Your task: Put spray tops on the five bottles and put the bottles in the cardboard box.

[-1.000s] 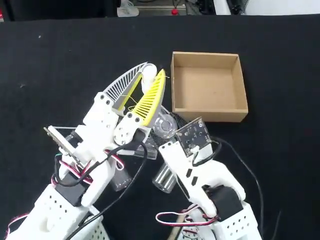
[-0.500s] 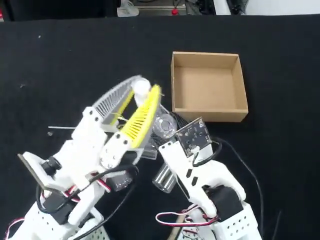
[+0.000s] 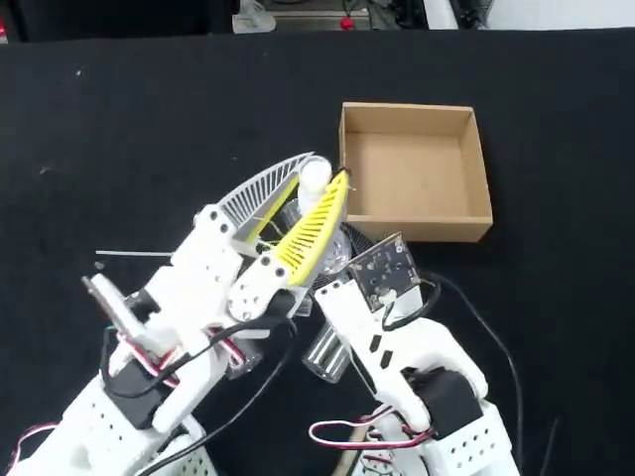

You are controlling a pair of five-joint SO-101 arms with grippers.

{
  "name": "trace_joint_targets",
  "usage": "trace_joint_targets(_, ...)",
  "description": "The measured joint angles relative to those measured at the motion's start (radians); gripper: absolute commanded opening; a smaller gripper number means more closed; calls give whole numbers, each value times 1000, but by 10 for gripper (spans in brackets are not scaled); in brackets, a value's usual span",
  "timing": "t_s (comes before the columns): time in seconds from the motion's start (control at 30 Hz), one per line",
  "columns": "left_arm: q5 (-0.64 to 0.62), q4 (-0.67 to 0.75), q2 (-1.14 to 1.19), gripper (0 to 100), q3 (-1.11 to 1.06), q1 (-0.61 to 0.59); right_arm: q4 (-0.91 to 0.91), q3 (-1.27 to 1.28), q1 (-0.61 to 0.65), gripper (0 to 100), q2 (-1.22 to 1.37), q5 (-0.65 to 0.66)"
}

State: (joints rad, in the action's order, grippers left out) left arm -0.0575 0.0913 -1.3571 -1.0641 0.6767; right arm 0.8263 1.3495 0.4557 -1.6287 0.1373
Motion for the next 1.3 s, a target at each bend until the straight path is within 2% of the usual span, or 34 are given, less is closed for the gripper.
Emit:
trace_joint_targets(0.3, 0, 60, 46, 30, 0, -64, 0, 0, 0, 11, 0, 0)
trace_joint_targets(0.83, 0, 60, 49, 30, 0, -61, -3, 0, 0, 11, 0, 0)
trace_joint_targets(1.0, 0, 60, 46, 30, 0, -17, -3, 0, 0, 11, 0, 0)
trace_joint_targets(1.3, 0, 60, -87, 30, 0, -17, -3, 0, 0, 11, 0, 0)
